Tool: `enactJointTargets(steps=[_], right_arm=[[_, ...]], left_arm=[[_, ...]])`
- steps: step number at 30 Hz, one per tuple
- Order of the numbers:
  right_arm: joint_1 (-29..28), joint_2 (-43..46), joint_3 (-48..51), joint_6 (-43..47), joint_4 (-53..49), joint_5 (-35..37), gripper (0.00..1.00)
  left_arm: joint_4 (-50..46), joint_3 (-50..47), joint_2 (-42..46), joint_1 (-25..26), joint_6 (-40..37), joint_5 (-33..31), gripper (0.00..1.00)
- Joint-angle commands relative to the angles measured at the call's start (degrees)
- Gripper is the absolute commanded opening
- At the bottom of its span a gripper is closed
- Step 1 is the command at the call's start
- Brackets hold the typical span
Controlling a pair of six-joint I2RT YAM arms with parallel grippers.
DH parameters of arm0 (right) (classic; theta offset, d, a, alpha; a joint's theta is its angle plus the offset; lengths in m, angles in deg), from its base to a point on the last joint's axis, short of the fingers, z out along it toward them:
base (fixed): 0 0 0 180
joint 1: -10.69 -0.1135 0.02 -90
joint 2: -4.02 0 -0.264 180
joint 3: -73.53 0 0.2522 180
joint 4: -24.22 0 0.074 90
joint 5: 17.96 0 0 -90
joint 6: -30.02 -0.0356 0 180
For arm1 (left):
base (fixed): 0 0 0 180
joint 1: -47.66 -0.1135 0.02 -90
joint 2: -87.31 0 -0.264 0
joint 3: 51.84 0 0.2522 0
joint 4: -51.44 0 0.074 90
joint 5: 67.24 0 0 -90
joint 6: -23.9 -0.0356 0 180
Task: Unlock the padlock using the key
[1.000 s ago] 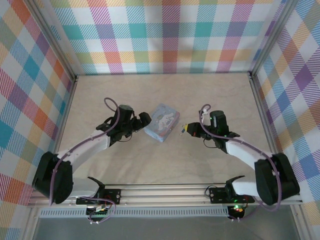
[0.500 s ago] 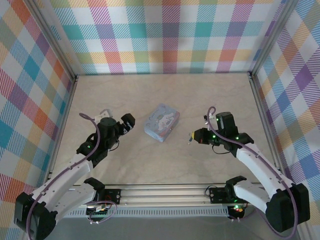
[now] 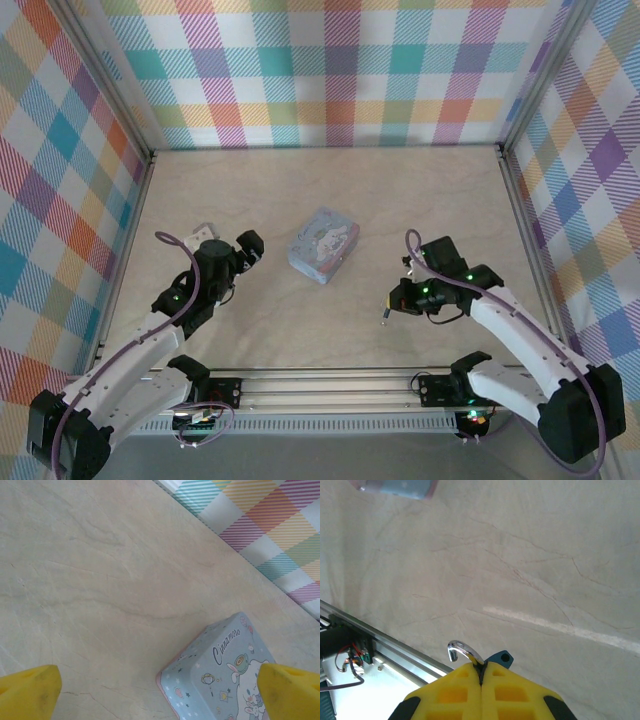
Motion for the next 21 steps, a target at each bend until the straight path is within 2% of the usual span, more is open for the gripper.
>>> enactJointTargets(steps=[1,10,21], right_arm=[[-1.59,-2.46,0.01,-1.45,-0.82,2.34,0.00],[-4.93,-9.24,-1.23,-0.40,-0.81,7.63,0.00],[-6.88,-15.36,-1.72,-0.05,1.96,8.87,0.01]], left_arm=[[-1.14,-0.38,0.68,-0.25,0.14,-1.61,1.00],[-2.63,-0.47,1.88,-0.25,0.87,-2.29,1.00],[-3.13,-0.67,2.09,-0.25,1.17,-2.29,1.00]])
